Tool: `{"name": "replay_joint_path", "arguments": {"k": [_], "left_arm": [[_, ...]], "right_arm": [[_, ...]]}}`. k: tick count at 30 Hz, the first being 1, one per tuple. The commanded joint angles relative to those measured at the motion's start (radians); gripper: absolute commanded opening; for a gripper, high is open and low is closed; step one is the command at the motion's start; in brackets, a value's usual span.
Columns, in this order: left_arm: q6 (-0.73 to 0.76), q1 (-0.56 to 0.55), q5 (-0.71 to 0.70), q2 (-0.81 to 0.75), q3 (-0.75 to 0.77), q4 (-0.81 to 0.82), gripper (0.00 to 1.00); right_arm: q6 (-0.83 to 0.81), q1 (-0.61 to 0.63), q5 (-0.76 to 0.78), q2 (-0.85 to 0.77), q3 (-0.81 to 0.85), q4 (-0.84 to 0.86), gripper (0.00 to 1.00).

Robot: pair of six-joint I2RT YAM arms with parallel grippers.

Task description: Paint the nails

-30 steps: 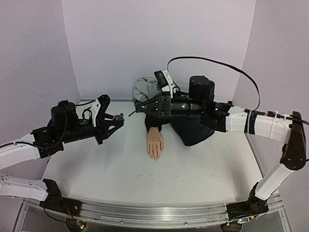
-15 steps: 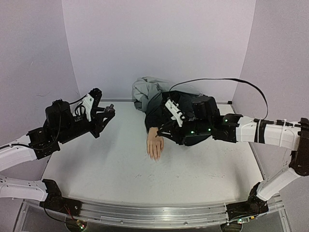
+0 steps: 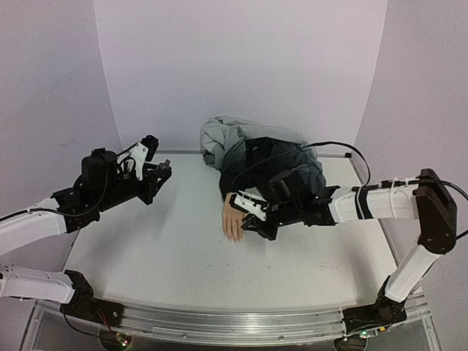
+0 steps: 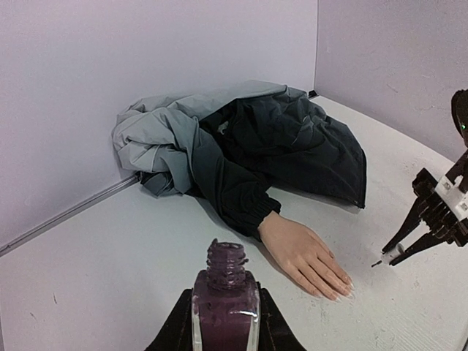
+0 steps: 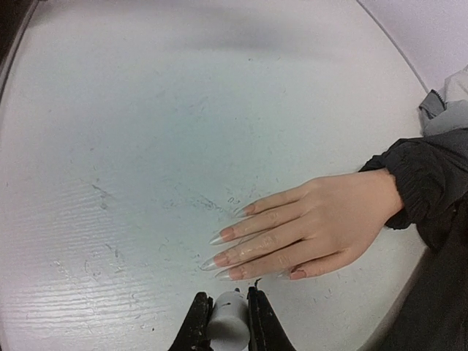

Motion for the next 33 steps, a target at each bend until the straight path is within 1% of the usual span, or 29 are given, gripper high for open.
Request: {"name": "replay_joint_path", "arguments": {"k": [1,4,11,18,33], "left_arm": [[0.003,0.024,0.061,0.000,0.048,0.049,0.00],[0.008,0.028,0.054,0.009,0.048,0.048,0.00],[-0.001,0.031,0.076,0.014,0.050,0.048,0.00],[0.000,0.031,0.078,0.017,0.052,0.049,0.00],[-0.011,0.034,0.091,0.026,0.057,0.050,0.00]], "right_arm": [[-0.043,-0.004,0.015,0.049,-0.015,0.060,0.00],[-0.044,-0.005,0.043,0.083,-0.003,0.059,0.00],[-0.049,-0.005,0.069,0.104,0.004,0.093,0.00],[-0.052,-0.004,0.034,0.144,0.027,0.093,0.00],[-0.061,-0.005,0.020,0.158,0.038,0.101,0.00]]}}
